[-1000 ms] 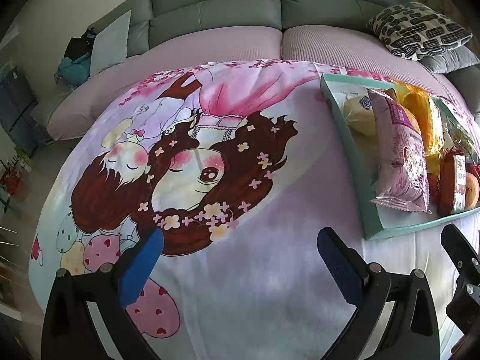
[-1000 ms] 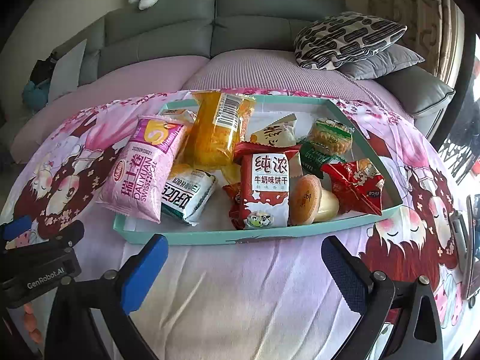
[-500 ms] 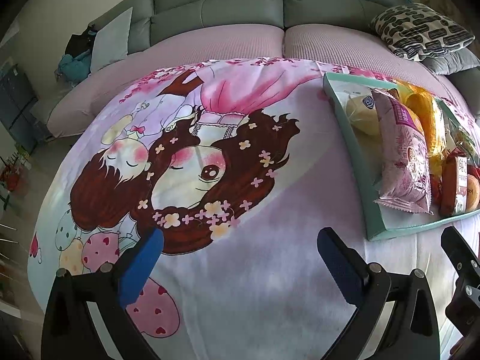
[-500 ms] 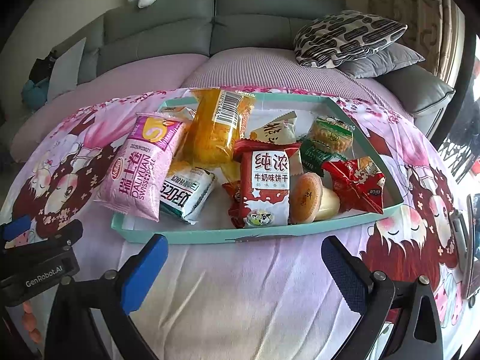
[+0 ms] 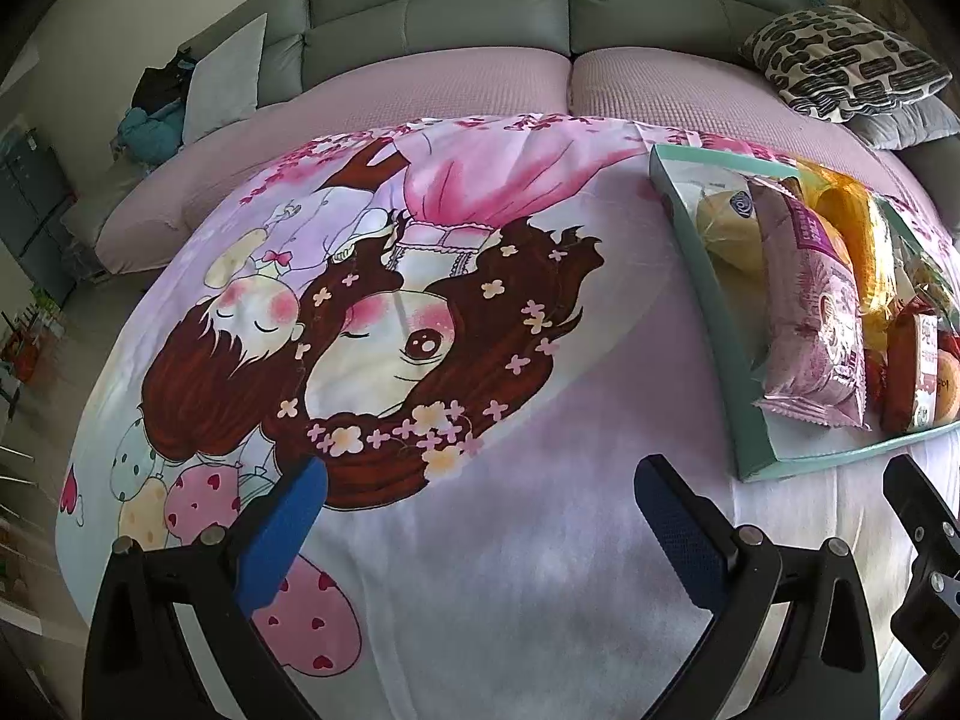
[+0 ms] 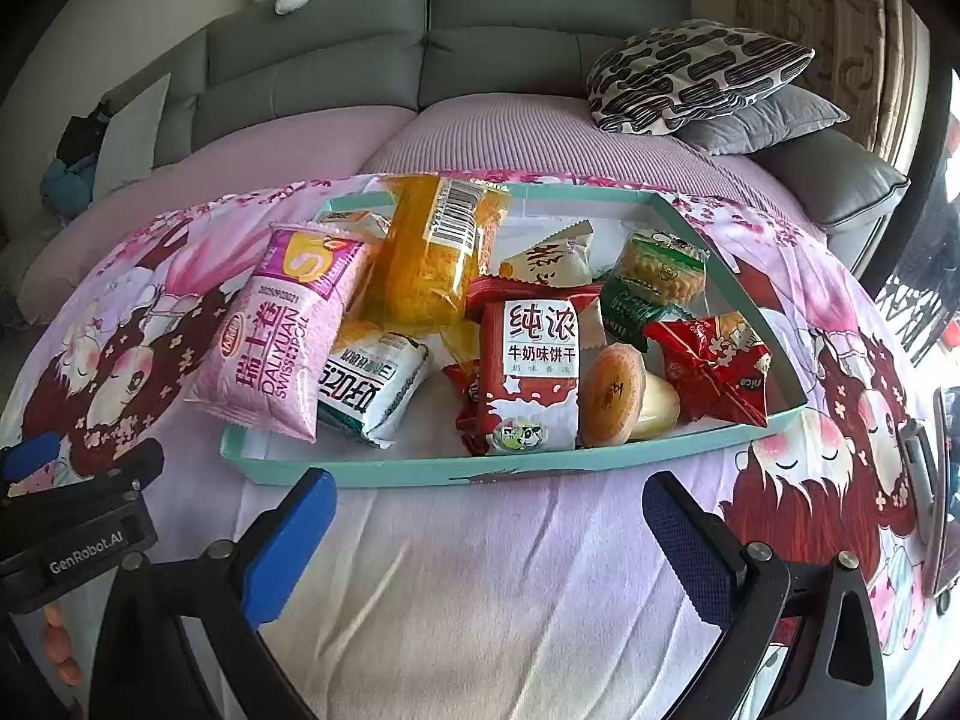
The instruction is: Organize snacks
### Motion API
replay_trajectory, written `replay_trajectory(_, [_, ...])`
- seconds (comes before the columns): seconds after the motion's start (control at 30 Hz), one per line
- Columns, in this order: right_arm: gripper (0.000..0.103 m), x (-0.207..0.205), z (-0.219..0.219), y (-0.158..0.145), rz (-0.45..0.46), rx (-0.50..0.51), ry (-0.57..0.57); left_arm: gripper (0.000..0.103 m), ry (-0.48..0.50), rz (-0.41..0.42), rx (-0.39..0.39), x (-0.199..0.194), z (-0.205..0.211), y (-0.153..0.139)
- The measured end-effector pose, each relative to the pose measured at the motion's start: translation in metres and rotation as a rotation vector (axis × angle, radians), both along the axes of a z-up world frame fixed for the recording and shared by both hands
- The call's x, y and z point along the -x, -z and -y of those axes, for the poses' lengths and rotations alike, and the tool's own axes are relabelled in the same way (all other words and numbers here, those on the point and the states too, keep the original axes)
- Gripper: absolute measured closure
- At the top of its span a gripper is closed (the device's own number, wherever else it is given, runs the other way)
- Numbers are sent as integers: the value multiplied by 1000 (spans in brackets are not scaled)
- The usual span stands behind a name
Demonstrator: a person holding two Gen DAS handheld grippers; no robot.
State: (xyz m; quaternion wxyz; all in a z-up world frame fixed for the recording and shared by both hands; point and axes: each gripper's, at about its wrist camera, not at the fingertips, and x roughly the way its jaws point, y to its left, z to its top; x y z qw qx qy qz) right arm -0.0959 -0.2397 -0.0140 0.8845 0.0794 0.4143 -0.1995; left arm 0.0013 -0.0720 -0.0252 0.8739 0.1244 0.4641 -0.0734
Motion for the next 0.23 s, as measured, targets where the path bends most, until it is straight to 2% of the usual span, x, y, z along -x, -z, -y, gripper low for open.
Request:
replay_trajectory(0.13, [0, 0, -1, 1, -2, 1, 0, 1, -4, 32, 8, 4, -3, -4])
replay_trajectory(0.23, [0, 0, -1, 1, -3, 1, 0, 1, 1, 24, 25, 3, -3, -4])
